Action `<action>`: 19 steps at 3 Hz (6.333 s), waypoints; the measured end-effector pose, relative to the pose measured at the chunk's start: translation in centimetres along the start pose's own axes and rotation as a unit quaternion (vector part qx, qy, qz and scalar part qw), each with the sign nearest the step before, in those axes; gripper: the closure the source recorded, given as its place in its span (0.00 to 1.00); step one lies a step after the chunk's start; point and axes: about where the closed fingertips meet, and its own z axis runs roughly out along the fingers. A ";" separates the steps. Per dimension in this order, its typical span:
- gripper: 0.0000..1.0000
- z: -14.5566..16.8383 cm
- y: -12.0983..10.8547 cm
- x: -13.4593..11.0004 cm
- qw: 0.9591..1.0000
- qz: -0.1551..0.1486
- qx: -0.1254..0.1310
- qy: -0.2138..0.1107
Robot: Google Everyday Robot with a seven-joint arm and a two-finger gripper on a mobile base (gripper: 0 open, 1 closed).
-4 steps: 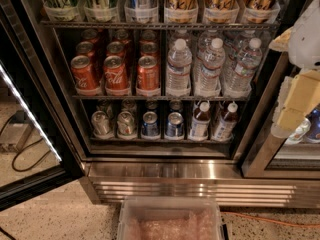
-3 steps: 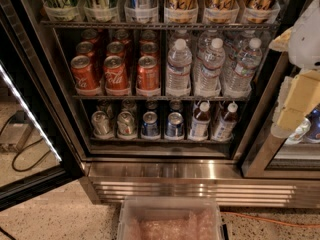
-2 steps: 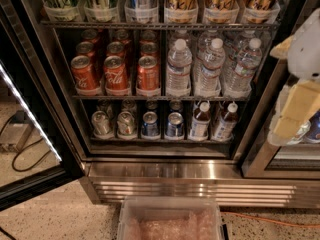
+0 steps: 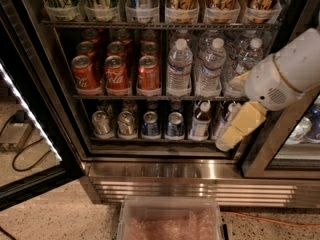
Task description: Pick water bottle from middle shelf of fridge
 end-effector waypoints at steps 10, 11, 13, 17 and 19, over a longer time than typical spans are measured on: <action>0.17 4.6 -1.0 -8.6 0.993 -0.050 0.030 -0.103; 0.11 4.6 -1.0 -8.6 0.993 -0.050 0.030 -0.103; 0.16 3.0 -1.4 -11.6 0.972 -0.156 0.161 -0.074; 0.08 0.3 -10.2 -13.8 0.954 -0.152 0.252 -0.055; 0.06 2.0 -8.9 -12.5 0.966 -0.139 0.212 -0.050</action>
Offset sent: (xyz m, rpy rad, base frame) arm -0.0119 -0.0153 -0.0066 0.1106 -0.0279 -0.1099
